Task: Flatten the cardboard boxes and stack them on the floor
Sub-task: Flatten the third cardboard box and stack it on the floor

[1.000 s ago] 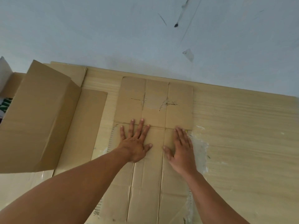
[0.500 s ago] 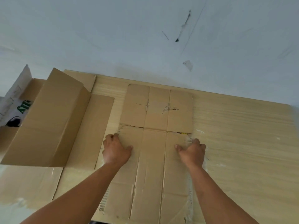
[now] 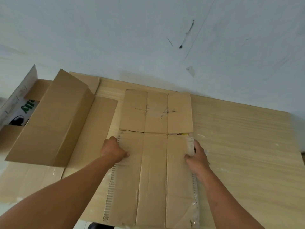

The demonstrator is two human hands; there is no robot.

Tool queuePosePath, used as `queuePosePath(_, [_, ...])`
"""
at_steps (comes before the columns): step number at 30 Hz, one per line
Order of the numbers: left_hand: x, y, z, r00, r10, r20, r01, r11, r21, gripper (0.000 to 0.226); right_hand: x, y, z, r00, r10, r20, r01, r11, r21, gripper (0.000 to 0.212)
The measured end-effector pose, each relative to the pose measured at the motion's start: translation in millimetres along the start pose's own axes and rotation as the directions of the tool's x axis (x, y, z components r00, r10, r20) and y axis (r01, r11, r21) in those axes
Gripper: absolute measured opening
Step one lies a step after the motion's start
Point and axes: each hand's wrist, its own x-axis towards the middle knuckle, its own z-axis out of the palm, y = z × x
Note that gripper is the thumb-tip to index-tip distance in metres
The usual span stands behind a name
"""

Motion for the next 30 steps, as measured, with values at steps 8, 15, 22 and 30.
queuePosePath(8, [-24.6,-8.3,-1.3,0.994,0.101,0.045,-0.099,0.994,-0.044,0.065,-14.8,-6.5,-1.4,0.994,-0.095,0.050,0.104,0.968,-0.230,0.077])
queuePosePath(15, [-37.1,-11.7,-8.3,0.987,0.098,0.130,-0.067,0.972,-0.224,0.059,-29.6,-4.8,5.0,0.996,-0.090,-0.029,0.091,0.995,0.047,0.072])
queuePosePath(22, [-53.1,-22.5,-28.9,0.983,0.178,0.036,-0.156,0.930,-0.333,0.055,-52.7,-11.3,13.8,0.984,-0.143,-0.103,0.159,0.973,0.168,0.068])
queuePosePath(30, [-75.7,-38.1,-104.6,0.931,0.353,-0.088,-0.362,0.870,-0.334,0.056,-109.9,-59.3,14.8,0.945,-0.279,-0.169,0.315,0.916,0.247,0.065])
